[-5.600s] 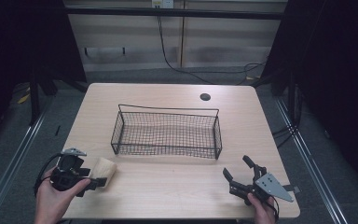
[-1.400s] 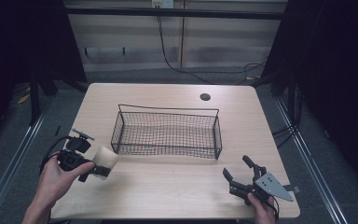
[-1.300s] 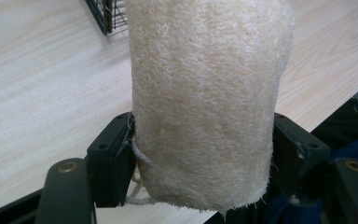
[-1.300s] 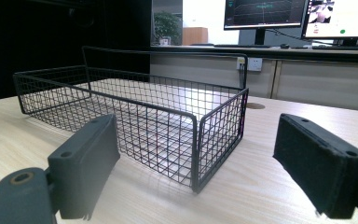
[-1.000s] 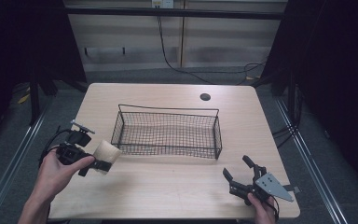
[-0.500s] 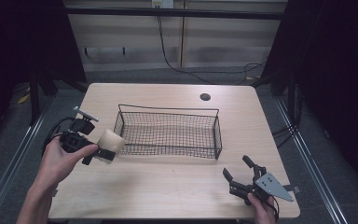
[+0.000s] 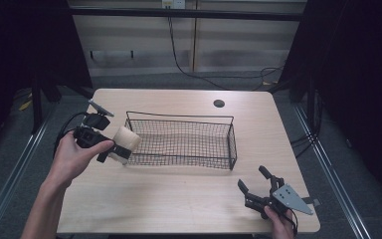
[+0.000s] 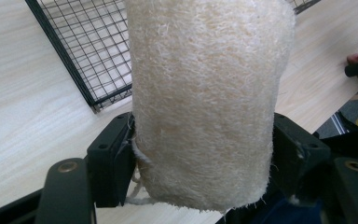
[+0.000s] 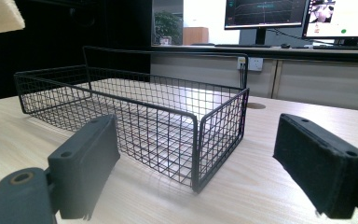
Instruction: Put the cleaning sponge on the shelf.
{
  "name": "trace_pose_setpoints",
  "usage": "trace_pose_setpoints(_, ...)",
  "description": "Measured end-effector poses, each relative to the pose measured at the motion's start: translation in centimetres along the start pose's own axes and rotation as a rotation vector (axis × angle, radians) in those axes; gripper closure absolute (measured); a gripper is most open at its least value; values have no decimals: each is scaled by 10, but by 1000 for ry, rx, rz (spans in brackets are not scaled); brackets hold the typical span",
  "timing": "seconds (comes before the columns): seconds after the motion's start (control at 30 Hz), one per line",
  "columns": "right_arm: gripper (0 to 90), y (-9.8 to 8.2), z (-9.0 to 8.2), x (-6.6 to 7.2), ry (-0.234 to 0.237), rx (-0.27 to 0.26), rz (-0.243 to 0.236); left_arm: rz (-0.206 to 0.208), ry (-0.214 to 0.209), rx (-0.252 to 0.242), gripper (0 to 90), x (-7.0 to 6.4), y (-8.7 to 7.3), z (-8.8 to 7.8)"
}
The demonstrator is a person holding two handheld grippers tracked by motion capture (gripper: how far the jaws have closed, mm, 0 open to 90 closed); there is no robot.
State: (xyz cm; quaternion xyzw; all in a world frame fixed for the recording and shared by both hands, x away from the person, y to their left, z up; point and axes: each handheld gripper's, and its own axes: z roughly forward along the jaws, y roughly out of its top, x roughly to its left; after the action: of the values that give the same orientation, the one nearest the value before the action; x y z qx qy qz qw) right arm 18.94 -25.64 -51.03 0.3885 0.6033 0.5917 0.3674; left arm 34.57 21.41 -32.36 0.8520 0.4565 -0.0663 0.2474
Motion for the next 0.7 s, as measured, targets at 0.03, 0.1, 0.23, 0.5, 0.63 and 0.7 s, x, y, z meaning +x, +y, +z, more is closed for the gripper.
trace_pose_setpoints(0.03,132,0,0,0,-1,-1,-1,-10,2,-3,310,-1,2,0)
trace_pose_setpoints(0.1,132,0,0,0,-1,-1,0,-14,-6,0,310,0,7,0)
trace_pose_setpoints(0.23,132,0,0,0,0,-1,0,-25,-6,0,310,-3,16,1)
trace_pose_setpoints(0.5,132,0,0,0,-1,-2,-2,-49,70,27,310,-11,37,15)
trace_pose_setpoints(0.63,132,0,0,0,-1,-2,-5,-70,64,38,310,-10,43,25)
trace_pose_setpoints(0.7,132,0,0,0,0,-2,-3,-72,72,43,310,-9,45,29)
